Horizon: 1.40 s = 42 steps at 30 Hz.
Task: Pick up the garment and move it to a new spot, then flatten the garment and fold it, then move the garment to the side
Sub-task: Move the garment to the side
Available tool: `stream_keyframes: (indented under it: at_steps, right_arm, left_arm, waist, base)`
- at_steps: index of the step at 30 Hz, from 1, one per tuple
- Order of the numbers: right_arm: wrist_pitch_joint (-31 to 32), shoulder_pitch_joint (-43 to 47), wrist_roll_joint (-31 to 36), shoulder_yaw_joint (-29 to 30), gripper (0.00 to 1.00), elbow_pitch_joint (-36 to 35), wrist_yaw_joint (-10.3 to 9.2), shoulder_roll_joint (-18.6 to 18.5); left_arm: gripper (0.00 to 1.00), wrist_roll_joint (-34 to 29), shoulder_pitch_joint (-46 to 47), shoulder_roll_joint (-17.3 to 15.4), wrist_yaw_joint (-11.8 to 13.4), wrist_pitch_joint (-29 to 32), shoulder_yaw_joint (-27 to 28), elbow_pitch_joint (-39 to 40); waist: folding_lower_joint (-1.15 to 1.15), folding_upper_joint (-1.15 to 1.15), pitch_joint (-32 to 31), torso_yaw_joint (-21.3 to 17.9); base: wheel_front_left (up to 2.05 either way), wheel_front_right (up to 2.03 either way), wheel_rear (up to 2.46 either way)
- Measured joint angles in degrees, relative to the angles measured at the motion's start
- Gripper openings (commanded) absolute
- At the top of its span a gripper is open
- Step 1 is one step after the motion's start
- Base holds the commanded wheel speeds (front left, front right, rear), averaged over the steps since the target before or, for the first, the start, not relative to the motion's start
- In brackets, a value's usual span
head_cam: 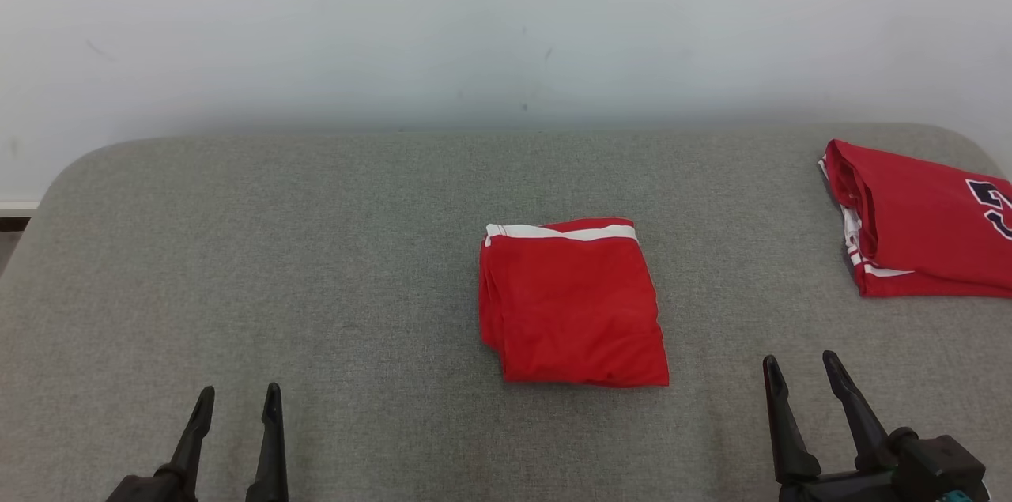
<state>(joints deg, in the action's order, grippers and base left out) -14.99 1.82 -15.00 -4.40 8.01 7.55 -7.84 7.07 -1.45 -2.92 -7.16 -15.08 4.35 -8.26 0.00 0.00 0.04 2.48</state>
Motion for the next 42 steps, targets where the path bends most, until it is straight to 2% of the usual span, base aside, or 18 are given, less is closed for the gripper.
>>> stream_keyframes:
  at_steps: [8, 15, 26, 32, 42]
  right_arm:
    - [0.0, -1.8, -0.1, -0.3, 1.0, 1.5, 0.0, 0.4]
    - [3.1, -10.5, -0.2, -1.9, 1.0, 7.2, 0.0, -1.1]
    - [12.4, -25.1, -0.7, -4.5, 1.0, 21.3, 0.0, -3.2]
    - [13.9, -30.5, -1.0, -5.6, 1.0, 30.3, 0.0, -3.9]
    - [12.0, -34.7, -2.2, -8.7, 1.0, 43.0, 0.0, -3.3]
  left_arm:
    - [1.0, 0.0, 0.1, 0.0, 0.0, 0.0, -0.1, 0.0]
    - [1.0, 0.1, 1.1, 0.0, 0.0, 0.0, -0.7, 0.0]
    - [1.0, 1.7, 3.9, 0.0, -0.2, 0.0, -1.8, -0.6]
    - [1.0, 2.5, 5.7, 0.0, -0.2, 0.0, -3.0, -1.0]
    - [1.0, 3.2, 7.2, 0.0, 0.3, 0.0, -4.2, -1.4]
  waist:
    - [0.0, 0.0, 0.3, 0.3]
    - [0.0, 0.0, 1.4, 1.6]
    - [0.01, 0.0, 4.6, 5.5]
    - [0.01, 0.0, 7.1, 7.6]
    - [0.01, 0.01, 9.6, 10.3]
  base:
    - [0.0, 0.0, 0.0]
    - [0.0, 0.0, 0.0]
    - [0.0, 0.0, 0.0]
    - [0.0, 0.0, 0.0]
    - [0.0, 0.0, 0.0]
